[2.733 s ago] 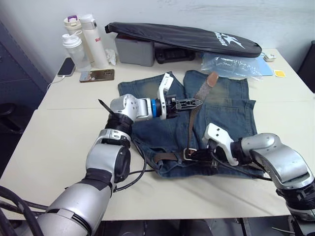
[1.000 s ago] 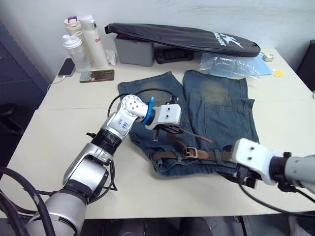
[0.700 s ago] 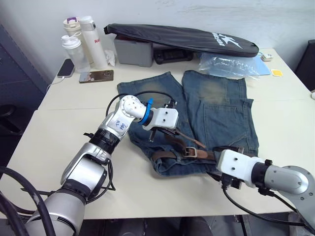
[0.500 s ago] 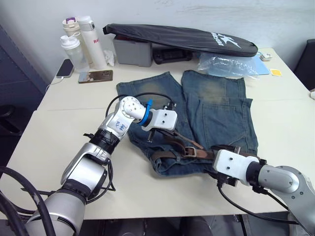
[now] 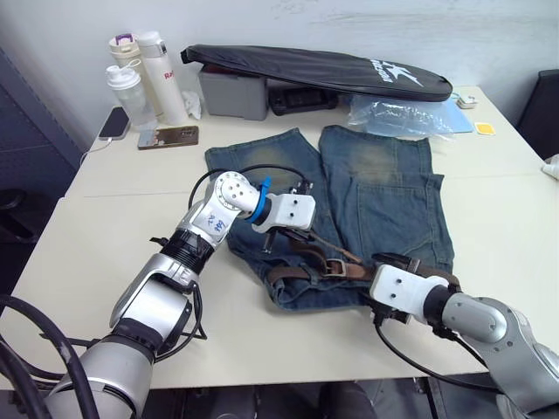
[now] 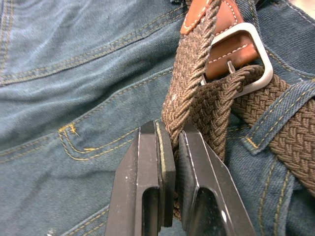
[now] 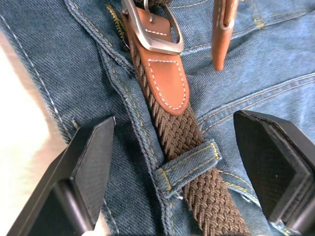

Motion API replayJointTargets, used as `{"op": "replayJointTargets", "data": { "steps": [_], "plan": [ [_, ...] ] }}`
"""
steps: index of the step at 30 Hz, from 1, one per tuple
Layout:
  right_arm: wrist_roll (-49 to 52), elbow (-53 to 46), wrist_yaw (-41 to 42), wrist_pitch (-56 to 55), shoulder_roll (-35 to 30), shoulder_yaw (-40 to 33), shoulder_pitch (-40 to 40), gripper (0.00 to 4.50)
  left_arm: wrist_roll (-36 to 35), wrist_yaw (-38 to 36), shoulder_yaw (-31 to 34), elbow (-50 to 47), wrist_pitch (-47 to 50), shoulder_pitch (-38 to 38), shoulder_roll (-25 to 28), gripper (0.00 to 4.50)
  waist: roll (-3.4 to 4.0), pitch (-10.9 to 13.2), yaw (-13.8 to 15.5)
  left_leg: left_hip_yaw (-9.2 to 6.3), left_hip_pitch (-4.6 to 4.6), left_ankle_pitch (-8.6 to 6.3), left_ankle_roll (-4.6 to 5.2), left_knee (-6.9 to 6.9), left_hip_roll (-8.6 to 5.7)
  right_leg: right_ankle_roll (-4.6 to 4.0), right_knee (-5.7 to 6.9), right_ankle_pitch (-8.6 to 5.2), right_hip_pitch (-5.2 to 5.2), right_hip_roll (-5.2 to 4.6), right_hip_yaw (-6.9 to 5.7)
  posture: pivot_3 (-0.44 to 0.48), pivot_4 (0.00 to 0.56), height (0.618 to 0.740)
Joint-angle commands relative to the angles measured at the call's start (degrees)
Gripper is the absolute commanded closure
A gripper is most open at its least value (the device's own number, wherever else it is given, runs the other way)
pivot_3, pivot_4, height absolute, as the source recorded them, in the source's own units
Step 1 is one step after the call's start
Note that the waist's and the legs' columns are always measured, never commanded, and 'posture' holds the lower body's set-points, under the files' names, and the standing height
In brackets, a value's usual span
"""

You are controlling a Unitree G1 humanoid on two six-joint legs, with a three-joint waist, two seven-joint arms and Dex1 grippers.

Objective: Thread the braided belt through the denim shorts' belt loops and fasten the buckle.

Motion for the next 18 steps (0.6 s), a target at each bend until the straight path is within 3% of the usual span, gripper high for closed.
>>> {"op": "replayJointTargets", "data": {
  "steps": [1, 3, 9, 11, 18],
  "plan": [
    [-1.4, 0.3, -0.6, -3.5, 1.6, -0.4, -0.8, 0.68, 1.0, 1.0, 0.9, 0.1, 0.1, -1.4, 1.2, 4.50, 0.01, 0.0, -0.1, 0.00, 0.00, 0.00, 0.00, 0.01, 0.01, 0.00, 0.01, 0.00, 0.00, 0.00, 0.00, 0.000, 0.150, 0.645],
    [-1.8, 1.2, -0.4, -4.7, 2.2, -0.3, -1.1, 1.18, 1.6, 1.8, 1.0, 1.0, 0.0, -1.9, 1.5, 4.50, 0.02, 0.0, -0.1, 0.02, 0.00, 0.00, 0.00, 0.02, 0.01, 0.00, 0.05, 0.00, -0.03, 0.00, 0.03, 0.000, 0.150, 0.645],
    [-3.2, 4.4, 0.5, -7.5, 3.8, 0.6, -2.7, 3.87, 3.0, 5.3, 1.9, 2.9, 1.4, -3.1, 1.8, 4.50, 0.02, 0.0, 0.0, 0.03, -0.03, 0.00, 0.00, 0.06, 0.00, 0.00, 0.19, 0.00, -0.06, 0.00, 0.03, 0.000, 0.150, 0.645],
    [-3.6, 5.2, 0.6, -8.2, 4.3, 0.8, -3.0, 4.48, 3.2, 6.1, 2.1, 3.0, 2.3, -3.2, 2.0, 4.50, 0.01, 0.0, -0.1, 0.03, -0.04, 0.00, 0.00, 0.07, 0.00, 0.00, 0.21, 0.00, -0.06, 0.00, 0.03, 0.000, 0.150, 0.645],
    [-0.7, 6.2, -0.2, -4.5, 9.3, -3.0, -4.2, 4.48, 4.8, 7.4, 2.2, 2.9, 5.2, -3.9, 4.0, 4.50, 0.02, 0.0, -0.9, 0.01, -0.03, 0.00, 0.00, 0.06, 0.02, 0.00, 0.29, 0.00, -0.08, 0.01, 0.02, 0.000, 0.150, 0.645]
  ]
}}
